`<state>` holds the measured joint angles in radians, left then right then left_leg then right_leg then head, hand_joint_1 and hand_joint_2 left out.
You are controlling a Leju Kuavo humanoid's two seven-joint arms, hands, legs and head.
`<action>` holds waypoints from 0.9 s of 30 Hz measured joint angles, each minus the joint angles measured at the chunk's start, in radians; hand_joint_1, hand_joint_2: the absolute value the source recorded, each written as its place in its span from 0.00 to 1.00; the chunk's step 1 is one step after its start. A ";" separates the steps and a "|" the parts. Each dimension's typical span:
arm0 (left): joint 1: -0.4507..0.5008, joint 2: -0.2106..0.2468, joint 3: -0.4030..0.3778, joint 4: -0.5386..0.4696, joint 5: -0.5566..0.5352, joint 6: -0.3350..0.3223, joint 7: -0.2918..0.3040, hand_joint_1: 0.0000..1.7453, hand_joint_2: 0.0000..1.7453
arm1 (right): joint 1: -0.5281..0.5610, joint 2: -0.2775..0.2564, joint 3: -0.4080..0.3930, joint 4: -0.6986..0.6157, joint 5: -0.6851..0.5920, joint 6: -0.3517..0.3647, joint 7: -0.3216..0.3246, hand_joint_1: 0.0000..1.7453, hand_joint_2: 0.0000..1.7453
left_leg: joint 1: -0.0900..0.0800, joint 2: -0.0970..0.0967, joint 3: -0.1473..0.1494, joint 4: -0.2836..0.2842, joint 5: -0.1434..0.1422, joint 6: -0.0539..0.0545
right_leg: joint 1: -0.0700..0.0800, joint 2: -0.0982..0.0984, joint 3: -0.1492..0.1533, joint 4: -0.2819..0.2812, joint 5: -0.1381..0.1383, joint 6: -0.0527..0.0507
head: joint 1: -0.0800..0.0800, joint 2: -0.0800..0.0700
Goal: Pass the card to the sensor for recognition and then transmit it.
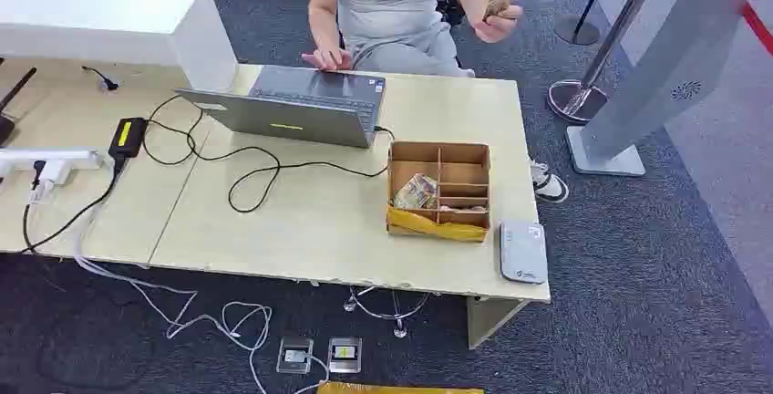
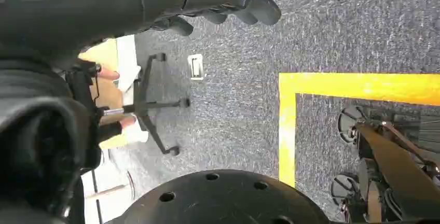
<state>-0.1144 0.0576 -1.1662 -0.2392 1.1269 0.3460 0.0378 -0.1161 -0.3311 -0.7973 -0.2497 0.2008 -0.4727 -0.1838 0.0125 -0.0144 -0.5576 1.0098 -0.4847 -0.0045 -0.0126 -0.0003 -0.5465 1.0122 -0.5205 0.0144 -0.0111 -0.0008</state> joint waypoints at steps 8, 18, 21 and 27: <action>-0.002 0.002 -0.009 0.000 -0.005 -0.002 0.001 0.00 0.00 | 0.074 -0.015 0.004 -0.136 -0.082 0.012 0.155 0.00 1.00 | -0.001 -0.007 0.000 0.000 0.000 0.002 | -0.001 -0.007 0.003 0.000 -0.002 0.002 | 0.000 0.000; -0.009 0.010 -0.040 0.000 -0.048 -0.024 0.000 0.00 0.00 | 0.313 -0.327 0.305 -1.158 -0.007 -0.162 0.656 0.00 1.00 | -0.007 -0.002 0.000 0.000 0.002 0.009 | -0.006 -0.003 0.004 0.000 0.001 0.007 | 0.000 0.000; -0.009 0.014 -0.050 0.000 -0.057 -0.031 -0.010 0.00 0.00 | 0.301 -0.386 0.379 -1.296 0.037 -0.162 0.709 0.00 1.00 | -0.007 -0.003 -0.002 0.000 0.003 0.009 | -0.006 -0.003 0.004 0.001 0.001 0.007 | 0.000 0.000; -0.015 0.019 -0.074 0.000 -0.088 -0.058 -0.024 0.00 0.00 | 0.141 -0.494 0.634 -1.501 0.091 -0.028 0.814 0.00 1.00 | -0.007 -0.003 -0.003 -0.001 0.003 0.009 | -0.006 -0.003 0.003 0.001 0.001 0.007 | -0.001 0.000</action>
<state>-0.1292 0.0767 -1.2398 -0.2392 1.0391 0.2876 0.0141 0.0248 -0.8252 -0.1630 -1.7503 0.2920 -0.5011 0.6303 0.0058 -0.0171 -0.5605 1.0092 -0.4816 0.0045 -0.0185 -0.0038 -0.5432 1.0135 -0.5194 0.0211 -0.0122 -0.0008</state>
